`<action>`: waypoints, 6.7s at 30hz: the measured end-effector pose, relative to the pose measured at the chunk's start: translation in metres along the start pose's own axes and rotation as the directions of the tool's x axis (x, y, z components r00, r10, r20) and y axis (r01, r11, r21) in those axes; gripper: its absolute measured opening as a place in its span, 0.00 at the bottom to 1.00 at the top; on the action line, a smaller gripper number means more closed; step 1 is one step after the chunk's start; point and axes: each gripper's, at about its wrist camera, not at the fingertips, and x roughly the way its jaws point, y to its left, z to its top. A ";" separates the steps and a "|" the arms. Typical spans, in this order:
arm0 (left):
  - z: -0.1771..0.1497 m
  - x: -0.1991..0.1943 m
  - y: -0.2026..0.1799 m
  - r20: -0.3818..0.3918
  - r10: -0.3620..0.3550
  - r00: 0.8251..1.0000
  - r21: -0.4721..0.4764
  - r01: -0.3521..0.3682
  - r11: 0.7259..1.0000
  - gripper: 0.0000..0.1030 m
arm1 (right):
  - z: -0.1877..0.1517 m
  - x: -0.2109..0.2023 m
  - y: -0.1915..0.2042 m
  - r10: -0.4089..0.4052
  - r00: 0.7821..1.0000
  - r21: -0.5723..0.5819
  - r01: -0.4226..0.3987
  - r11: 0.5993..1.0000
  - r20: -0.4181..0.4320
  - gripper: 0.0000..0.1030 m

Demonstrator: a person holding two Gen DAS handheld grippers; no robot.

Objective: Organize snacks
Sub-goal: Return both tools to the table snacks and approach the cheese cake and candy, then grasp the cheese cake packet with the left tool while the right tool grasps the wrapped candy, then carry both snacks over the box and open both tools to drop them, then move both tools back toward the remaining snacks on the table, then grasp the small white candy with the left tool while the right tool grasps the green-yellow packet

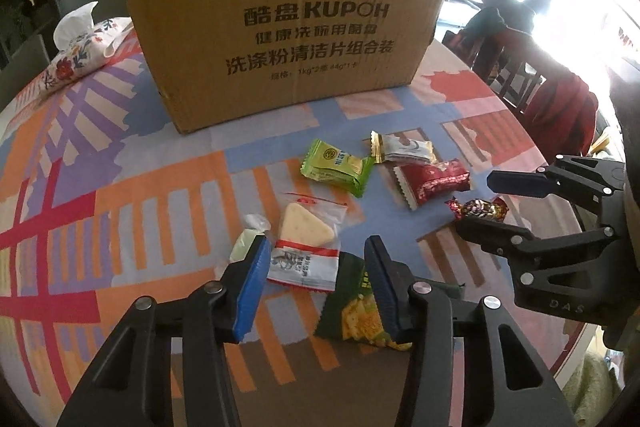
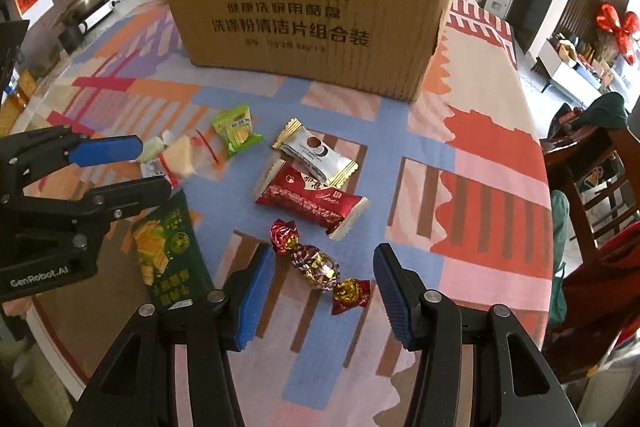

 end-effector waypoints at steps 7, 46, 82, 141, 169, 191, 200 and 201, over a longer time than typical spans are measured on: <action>0.003 0.009 0.001 -0.010 -0.014 1.000 0.007 0.014 1.000 0.46 | -0.002 0.007 0.004 0.035 0.999 0.013 -0.034 0.999 -0.010 0.39; 0.022 -0.070 -0.004 0.193 0.025 0.981 -0.013 -0.023 1.000 0.33 | 0.030 -0.063 0.019 0.113 0.969 0.068 -0.131 0.989 0.218 0.20; 0.179 -0.130 0.034 0.393 0.072 0.917 -0.027 -0.067 0.997 0.33 | 0.193 -0.130 -0.015 0.098 0.899 0.032 -0.124 0.992 0.426 0.20; 0.023 -0.060 0.030 0.136 0.134 0.982 -0.036 -0.130 0.991 0.55 | 0.081 -0.029 0.050 0.150 0.982 -0.197 -0.126 0.972 0.113 0.42; 0.003 0.019 0.040 -0.058 0.054 0.997 -0.090 -0.059 0.994 0.42 | 0.077 0.044 0.056 0.131 0.991 -0.243 -0.136 0.960 -0.037 0.37; 0.005 -0.009 0.036 0.026 0.046 0.999 -0.123 -0.042 0.992 0.18 | 0.071 0.024 0.060 0.149 0.988 -0.177 -0.142 0.974 0.031 0.27; 0.012 -0.051 0.022 0.143 0.071 0.987 -0.090 -0.059 0.994 0.18 | 0.069 -0.016 0.054 0.159 0.979 -0.136 -0.141 0.981 0.128 0.27; 0.013 -0.055 0.022 0.155 0.074 0.985 -0.088 -0.061 0.994 0.18 | 0.069 -0.021 0.052 0.162 0.977 -0.130 -0.144 0.981 0.141 0.27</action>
